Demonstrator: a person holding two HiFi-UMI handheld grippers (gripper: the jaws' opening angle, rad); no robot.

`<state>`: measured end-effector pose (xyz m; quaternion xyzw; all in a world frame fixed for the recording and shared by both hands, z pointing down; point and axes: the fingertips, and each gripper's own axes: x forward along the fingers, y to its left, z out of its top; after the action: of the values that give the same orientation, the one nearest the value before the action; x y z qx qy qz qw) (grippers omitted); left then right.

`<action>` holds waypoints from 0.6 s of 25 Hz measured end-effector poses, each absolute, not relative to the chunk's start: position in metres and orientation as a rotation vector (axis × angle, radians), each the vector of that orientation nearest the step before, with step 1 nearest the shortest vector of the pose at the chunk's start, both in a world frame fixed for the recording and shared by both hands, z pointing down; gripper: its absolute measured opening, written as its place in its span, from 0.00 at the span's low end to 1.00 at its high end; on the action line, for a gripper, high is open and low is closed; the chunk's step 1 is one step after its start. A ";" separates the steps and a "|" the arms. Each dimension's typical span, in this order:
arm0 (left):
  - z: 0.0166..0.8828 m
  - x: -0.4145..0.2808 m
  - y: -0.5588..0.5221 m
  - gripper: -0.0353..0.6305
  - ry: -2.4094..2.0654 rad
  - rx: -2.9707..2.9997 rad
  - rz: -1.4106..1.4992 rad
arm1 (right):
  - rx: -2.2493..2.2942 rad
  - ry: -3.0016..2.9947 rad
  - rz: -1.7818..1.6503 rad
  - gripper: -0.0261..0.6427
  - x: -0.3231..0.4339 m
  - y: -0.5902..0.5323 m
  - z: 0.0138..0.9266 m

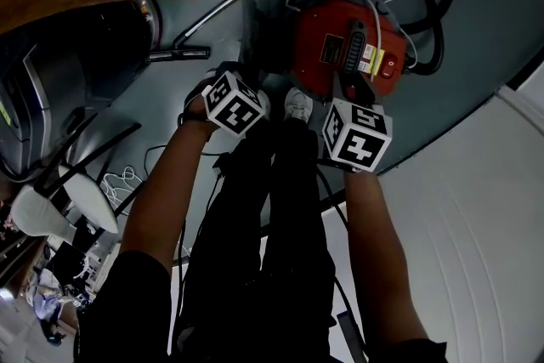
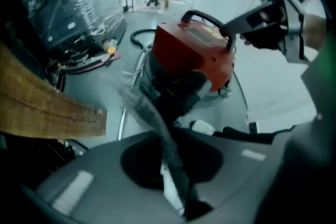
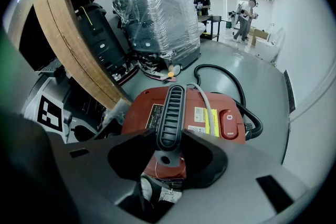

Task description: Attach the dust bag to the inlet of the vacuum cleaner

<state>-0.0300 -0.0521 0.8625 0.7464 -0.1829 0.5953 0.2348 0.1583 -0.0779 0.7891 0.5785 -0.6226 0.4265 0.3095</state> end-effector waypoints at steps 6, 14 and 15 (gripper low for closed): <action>0.862 -0.024 -0.050 0.12 -0.478 2.008 1.561 | 1.537 -1.642 1.120 0.25 0.158 -0.078 0.789; 0.857 -0.022 -0.056 0.12 -0.546 1.736 1.096 | 1.538 -1.635 1.120 0.25 0.158 -0.077 0.789; 0.858 -0.023 -0.056 0.12 -0.529 1.705 1.067 | 1.537 -1.636 1.119 0.25 0.158 -0.077 0.789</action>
<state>-0.0227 -0.0558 0.8578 0.7069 -0.2192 0.4423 0.5065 0.1584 -0.0771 0.7891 0.5824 -0.6199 0.4239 0.3113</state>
